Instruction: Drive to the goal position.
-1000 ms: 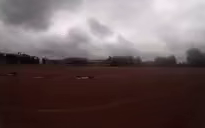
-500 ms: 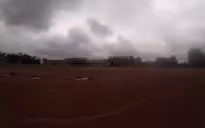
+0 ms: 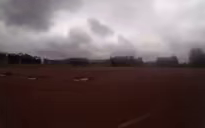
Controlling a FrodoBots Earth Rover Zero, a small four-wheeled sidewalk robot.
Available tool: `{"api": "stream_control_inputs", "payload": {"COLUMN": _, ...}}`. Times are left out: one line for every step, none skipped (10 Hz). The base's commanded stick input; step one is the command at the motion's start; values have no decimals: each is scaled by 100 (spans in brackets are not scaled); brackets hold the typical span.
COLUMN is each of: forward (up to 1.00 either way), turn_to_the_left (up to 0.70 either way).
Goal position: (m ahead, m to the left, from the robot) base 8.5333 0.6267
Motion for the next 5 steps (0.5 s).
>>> {"api": "stream_control_inputs", "payload": {"forward": 70, "turn_to_the_left": 0}}
{"api": "stream_control_inputs", "payload": {"forward": 70, "turn_to_the_left": 0}}
{"api": "stream_control_inputs", "payload": {"forward": 70, "turn_to_the_left": 0}}
{"api": "stream_control_inputs", "payload": {"forward": 70, "turn_to_the_left": 0}}
{"api": "stream_control_inputs", "payload": {"forward": 70, "turn_to_the_left": 0}}
